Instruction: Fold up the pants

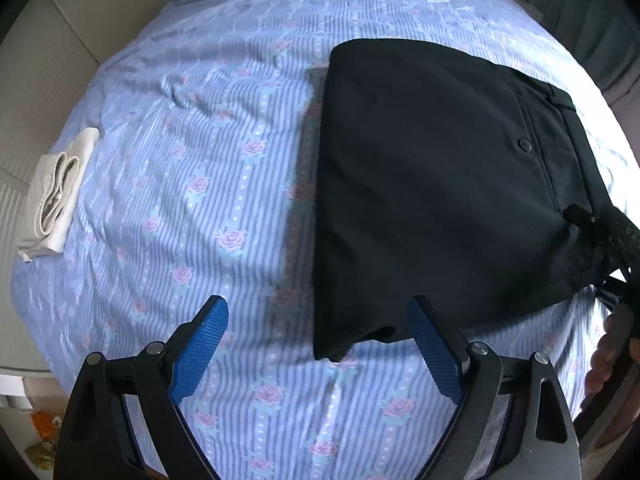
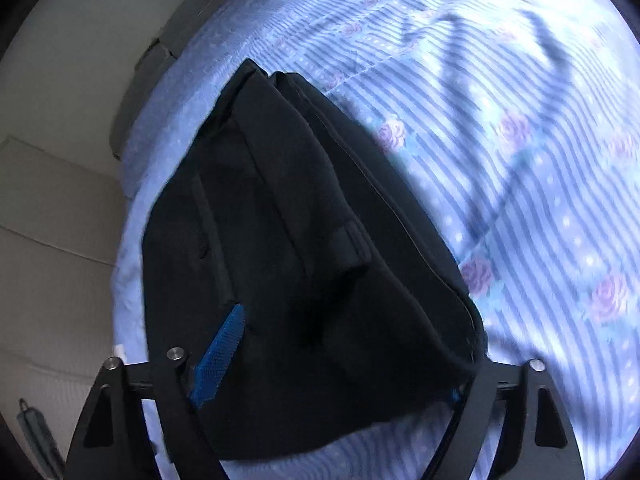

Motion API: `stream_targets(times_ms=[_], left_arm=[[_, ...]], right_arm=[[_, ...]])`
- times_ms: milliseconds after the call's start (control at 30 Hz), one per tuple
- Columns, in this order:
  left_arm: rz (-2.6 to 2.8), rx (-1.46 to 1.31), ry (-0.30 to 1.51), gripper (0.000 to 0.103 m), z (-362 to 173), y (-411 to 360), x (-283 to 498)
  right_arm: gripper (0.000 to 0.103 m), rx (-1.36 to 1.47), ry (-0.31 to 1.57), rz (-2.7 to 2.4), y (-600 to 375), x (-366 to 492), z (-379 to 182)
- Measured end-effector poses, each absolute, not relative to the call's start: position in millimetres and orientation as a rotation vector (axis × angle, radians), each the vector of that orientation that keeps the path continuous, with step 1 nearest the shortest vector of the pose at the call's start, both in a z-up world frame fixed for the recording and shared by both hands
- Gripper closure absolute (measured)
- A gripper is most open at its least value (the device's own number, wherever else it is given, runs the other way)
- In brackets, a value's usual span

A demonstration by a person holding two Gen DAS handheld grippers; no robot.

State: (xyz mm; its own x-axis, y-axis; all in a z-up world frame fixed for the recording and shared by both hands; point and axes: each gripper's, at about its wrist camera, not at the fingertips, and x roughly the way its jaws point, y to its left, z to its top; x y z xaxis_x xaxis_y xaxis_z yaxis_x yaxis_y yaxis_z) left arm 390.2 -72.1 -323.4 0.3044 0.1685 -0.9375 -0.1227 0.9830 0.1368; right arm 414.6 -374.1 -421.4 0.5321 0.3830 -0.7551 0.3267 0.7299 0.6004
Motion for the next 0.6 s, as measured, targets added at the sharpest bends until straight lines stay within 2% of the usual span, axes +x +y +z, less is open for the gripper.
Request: stream_targets(times_ms=[133,200,267,433,600], left_arm=[[0.136,0.038,1.252,0.012,-324.8,-61.8,392.6],[0.082,0.042,1.258,0.012,-327.0,-58.0,395.9],[0.027,0.059,1.255,0.012,-328.1,-54.8,400.9],[-0.048,0.035,1.275,0.012,-334.5,-39.3,416.8],[-0.13,-0.109,1.304,0.013,-340.8,-12.1,447.8]], right_arm=[[0.05,0.776,1.038,0.032,-376.4,413.9,-412.5],[0.063,0.734,1.034,0.032,-371.8,415.1,-404.9],[0.069,0.644,1.039,0.012,-363.1,417.9,-394.5],[0.071,0.419,1.062,-0.102,-335.9,423.2,-377.0],[0.071,0.364,1.076,-0.159,-328.8,424.9,-380.4]])
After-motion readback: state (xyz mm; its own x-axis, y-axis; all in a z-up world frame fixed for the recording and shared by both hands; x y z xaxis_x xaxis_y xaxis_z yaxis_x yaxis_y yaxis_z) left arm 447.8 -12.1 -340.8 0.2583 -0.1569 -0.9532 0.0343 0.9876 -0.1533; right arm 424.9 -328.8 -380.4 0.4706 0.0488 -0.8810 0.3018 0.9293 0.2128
